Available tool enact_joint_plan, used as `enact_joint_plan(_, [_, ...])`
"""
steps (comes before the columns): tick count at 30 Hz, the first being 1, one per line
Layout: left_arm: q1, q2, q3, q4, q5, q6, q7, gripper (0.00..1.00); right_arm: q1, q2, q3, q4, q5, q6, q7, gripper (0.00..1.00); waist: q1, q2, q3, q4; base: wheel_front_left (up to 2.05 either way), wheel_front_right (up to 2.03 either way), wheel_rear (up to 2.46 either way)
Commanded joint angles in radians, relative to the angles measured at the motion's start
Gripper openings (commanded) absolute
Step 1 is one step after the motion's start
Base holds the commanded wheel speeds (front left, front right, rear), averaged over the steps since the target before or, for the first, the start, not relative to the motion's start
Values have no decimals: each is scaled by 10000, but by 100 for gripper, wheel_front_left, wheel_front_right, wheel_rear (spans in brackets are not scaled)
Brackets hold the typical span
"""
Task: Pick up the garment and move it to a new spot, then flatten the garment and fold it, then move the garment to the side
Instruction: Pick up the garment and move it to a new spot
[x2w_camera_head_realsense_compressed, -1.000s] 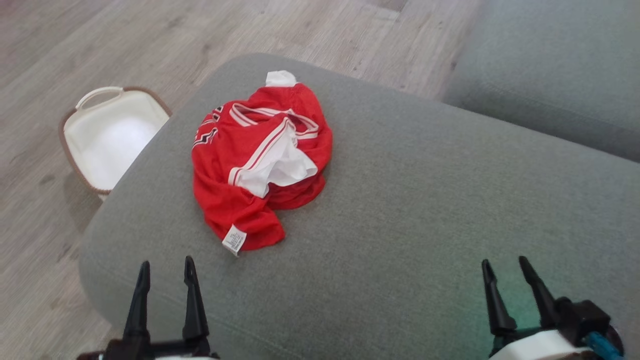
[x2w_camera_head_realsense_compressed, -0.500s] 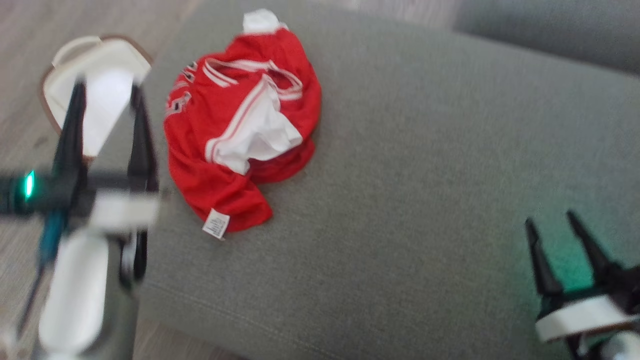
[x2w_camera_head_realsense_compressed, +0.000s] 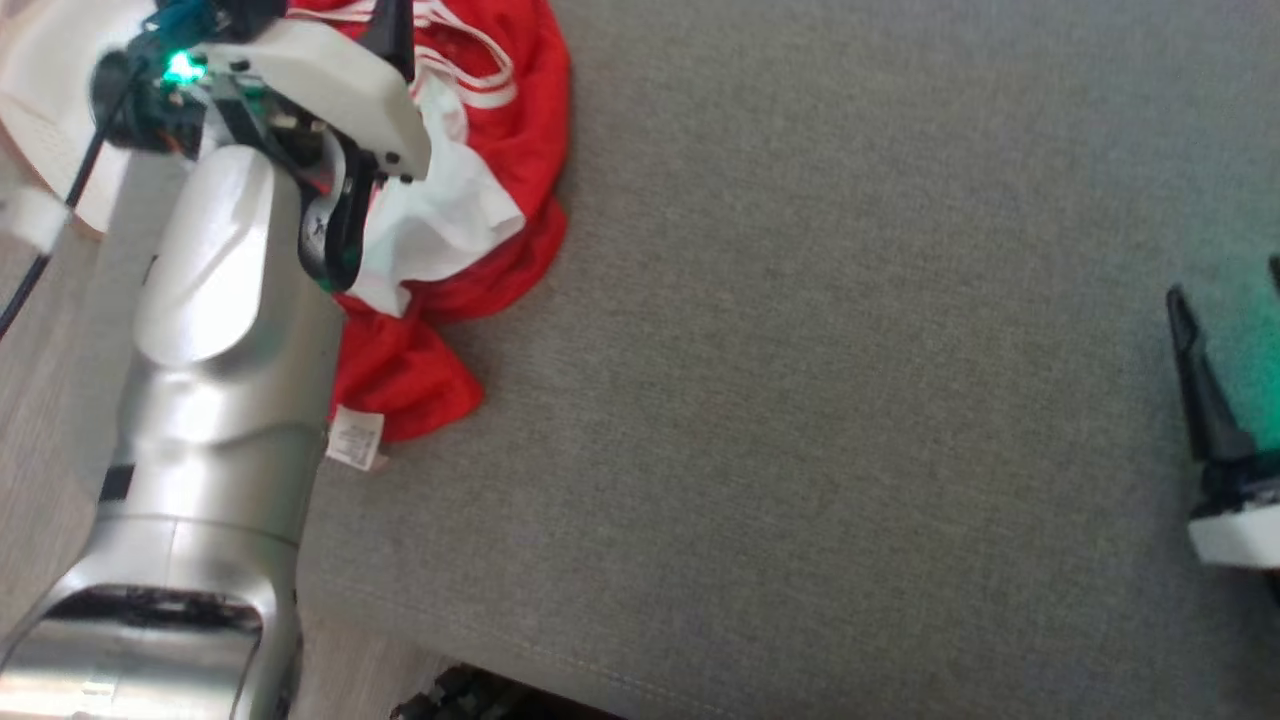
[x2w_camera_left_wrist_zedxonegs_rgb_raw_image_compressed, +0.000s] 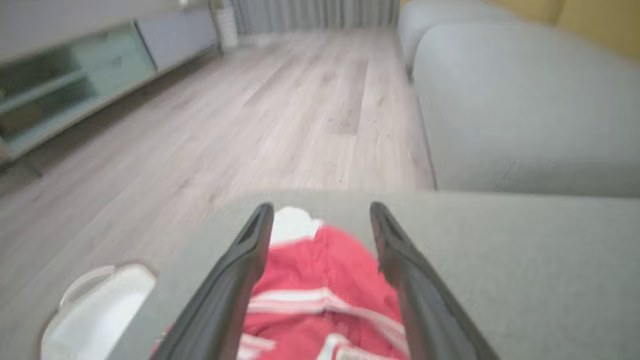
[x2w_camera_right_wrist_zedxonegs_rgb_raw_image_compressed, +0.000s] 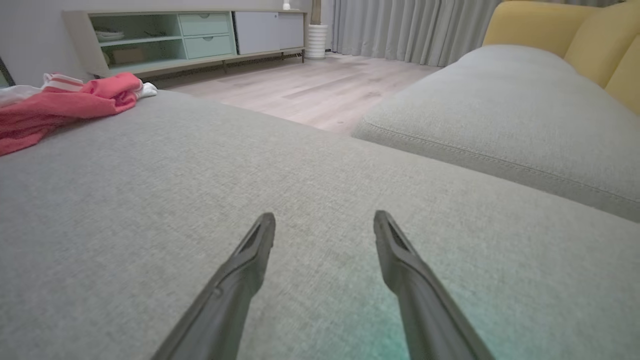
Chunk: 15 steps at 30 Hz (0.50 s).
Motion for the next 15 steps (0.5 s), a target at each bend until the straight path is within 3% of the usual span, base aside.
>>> enact_joint_plan(1, [-479,418,277,831,-63,-14,251,100,-185,-444,85,-512,123,-9,48,100,-3,1,502,-272,0,0,0])
enact_joint_plan(7, [-726,261,91,3304,-472,-342,1000,100,-303,-578,58,-622,162,-9,115,100,-3,1,864,-474,0,0,0])
enact_joint_plan(8, [-762,282,60,3582,-481,-369,996,91,-317,-555,66,-615,150,-9,107,100,-3,1,879,-503,0,0,0])
enact_joint_plan(9, [-819,335,46,3782,-470,-378,860,27,-339,-522,83,-602,144,-9,98,100,-3,1,886,-539,0,0,0])
enact_joint_plan(10, [-880,384,20,3924,-446,-390,650,0,-365,-488,105,-581,137,-9,87,100,-3,1,877,-570,0,0,0])
enact_joint_plan(15, [-1448,688,-208,4087,-101,-320,-873,0,-434,-202,224,-254,107,-9,-16,100,-3,1,422,-646,0,0,0])
